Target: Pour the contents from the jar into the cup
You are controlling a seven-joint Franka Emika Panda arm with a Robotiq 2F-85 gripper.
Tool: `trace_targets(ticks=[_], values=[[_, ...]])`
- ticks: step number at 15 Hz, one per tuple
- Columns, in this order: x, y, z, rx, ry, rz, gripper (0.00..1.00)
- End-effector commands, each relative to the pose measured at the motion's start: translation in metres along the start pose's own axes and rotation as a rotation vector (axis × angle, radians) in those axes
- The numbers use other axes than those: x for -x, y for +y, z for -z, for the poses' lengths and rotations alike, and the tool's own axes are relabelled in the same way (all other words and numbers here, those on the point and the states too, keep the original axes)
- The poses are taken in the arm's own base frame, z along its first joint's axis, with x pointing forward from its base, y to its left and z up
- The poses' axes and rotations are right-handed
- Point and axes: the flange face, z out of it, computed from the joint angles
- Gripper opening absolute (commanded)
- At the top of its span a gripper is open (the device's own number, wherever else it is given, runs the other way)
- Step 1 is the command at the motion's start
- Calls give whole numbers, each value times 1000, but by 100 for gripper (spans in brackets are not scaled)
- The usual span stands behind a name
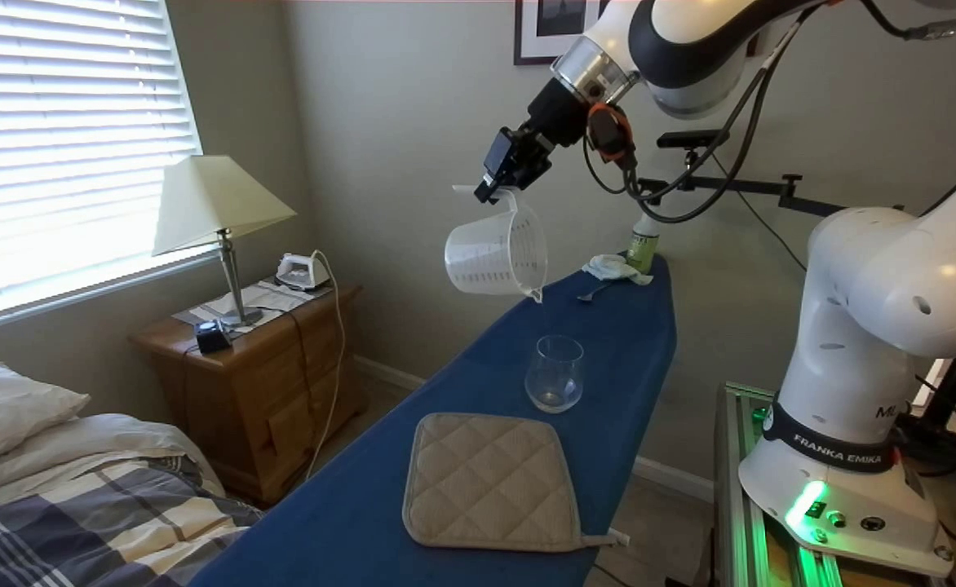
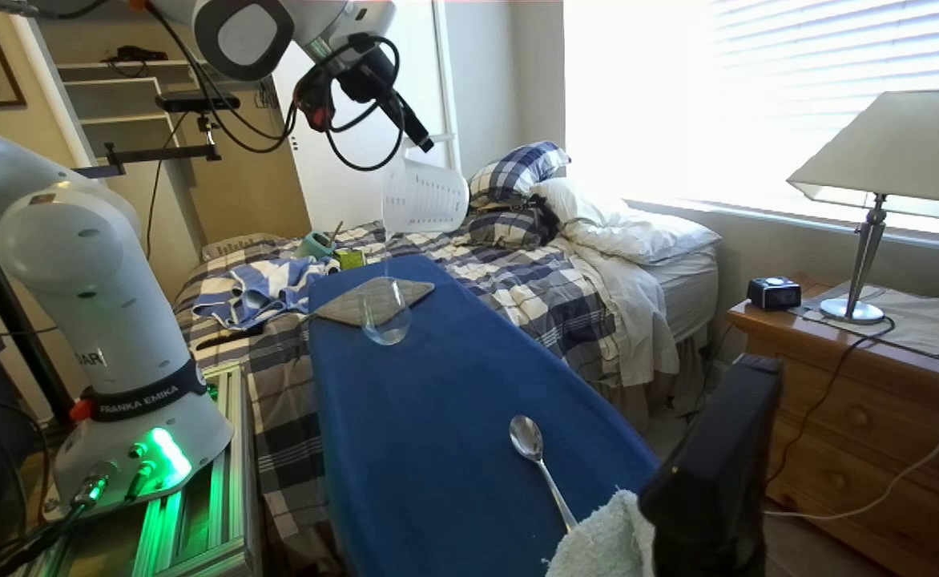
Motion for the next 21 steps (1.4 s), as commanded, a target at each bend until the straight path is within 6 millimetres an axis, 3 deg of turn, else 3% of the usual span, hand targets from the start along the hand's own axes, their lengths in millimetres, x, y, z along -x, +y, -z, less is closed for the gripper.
trace_targets(ticks=[1, 21], values=[[-1, -2, 10, -24, 29, 12, 9], [-1, -9, 17, -39, 42, 33, 9]])
